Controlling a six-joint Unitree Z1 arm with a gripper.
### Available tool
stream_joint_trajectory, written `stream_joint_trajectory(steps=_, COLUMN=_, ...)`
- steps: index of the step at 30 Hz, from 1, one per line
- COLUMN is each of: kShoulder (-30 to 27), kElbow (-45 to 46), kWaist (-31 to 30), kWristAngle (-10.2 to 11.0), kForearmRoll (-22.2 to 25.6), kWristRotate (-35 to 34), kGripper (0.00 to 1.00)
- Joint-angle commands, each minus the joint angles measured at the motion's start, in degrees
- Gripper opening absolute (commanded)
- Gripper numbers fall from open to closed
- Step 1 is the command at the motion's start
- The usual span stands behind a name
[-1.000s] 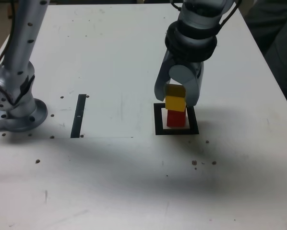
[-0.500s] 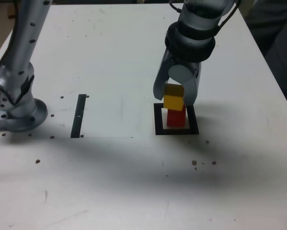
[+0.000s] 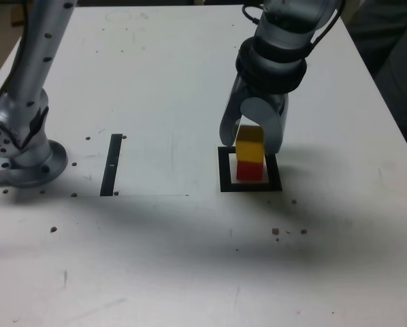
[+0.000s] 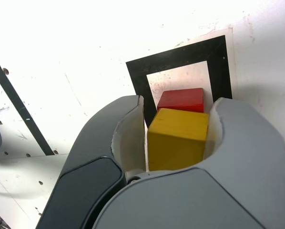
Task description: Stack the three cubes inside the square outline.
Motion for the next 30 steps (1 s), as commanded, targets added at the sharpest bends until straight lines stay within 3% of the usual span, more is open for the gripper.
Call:
stream_joint_trajectory(steps=1, kShoulder=0.07, kElbow=0.19, kWaist=0.21, kWristAngle=-0.07, kForearmRoll=-0.15, kWristRotate=0.07, kGripper=0.99)
stream_joint_trajectory(steps=9, kShoulder=-1.11, kElbow=1.02, kWaist=0.26, kWristAngle=0.03, kForearmRoll=-0.29, kWristRotate=0.07, kGripper=1.0)
stream_joint_trajectory(steps=15, kShoulder=-5.6, kElbow=3.69, kWaist=1.67, kWristAngle=0.56, kForearmRoll=-0.45, kWristRotate=1.23, kGripper=1.0)
stream_joint_trajectory(steps=21, kShoulder=-9.03, kElbow=5.04, kWaist=5.1, kWristAngle=1.85, kForearmRoll=0.23, kWristRotate=5.65, kGripper=1.0)
stream_joint_trajectory(steps=30, kShoulder=-8.78, kElbow=5.08, kWaist=12.54, kWristAngle=3.07, kForearmRoll=0.43, kWristRotate=14.23, kGripper=1.0)
